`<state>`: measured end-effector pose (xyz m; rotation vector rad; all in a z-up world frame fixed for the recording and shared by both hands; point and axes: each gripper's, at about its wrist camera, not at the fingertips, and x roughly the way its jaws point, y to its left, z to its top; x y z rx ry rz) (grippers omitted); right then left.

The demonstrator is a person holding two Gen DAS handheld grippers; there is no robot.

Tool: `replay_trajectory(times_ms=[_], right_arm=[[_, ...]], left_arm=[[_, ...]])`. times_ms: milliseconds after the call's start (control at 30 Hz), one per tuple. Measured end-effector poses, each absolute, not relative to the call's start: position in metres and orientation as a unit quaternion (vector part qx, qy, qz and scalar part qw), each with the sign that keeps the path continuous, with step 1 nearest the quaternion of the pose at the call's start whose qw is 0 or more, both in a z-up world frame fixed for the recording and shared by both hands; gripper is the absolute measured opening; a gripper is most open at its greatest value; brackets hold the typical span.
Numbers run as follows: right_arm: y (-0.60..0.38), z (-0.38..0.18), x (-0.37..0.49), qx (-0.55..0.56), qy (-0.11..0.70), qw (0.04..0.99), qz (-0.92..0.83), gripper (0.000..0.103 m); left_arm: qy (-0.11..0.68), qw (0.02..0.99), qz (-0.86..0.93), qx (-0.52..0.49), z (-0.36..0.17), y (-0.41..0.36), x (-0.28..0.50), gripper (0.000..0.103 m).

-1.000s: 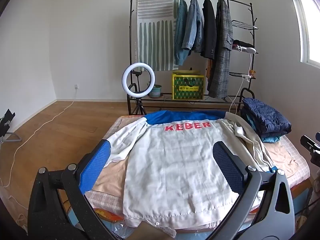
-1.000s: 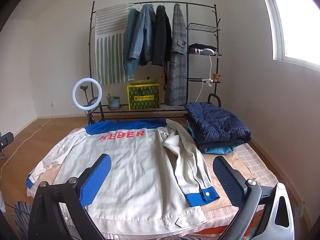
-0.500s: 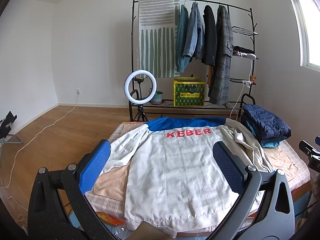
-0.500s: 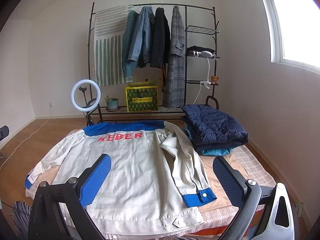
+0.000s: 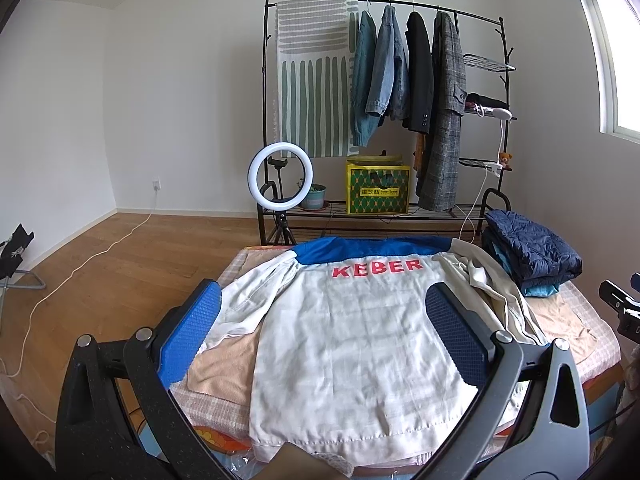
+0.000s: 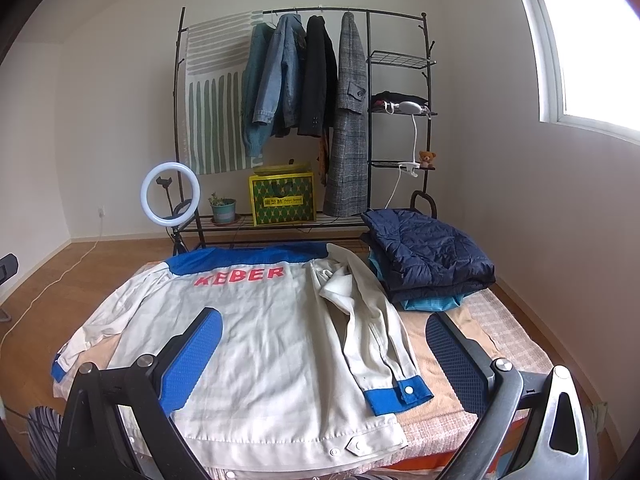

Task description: Fold large clothes

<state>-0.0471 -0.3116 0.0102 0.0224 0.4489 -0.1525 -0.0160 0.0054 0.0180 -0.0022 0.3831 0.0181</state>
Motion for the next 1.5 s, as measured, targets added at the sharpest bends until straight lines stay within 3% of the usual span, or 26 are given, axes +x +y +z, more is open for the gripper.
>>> replay_trajectory(times_ms=[1500], right_arm=[[-0.310, 0.012, -0.045, 0.010, 0.222, 0.972, -0.077, 0.103]], left_arm=[[0.187, 0.982, 0.009, -0.002, 0.032, -0.001, -0.021, 0.103]])
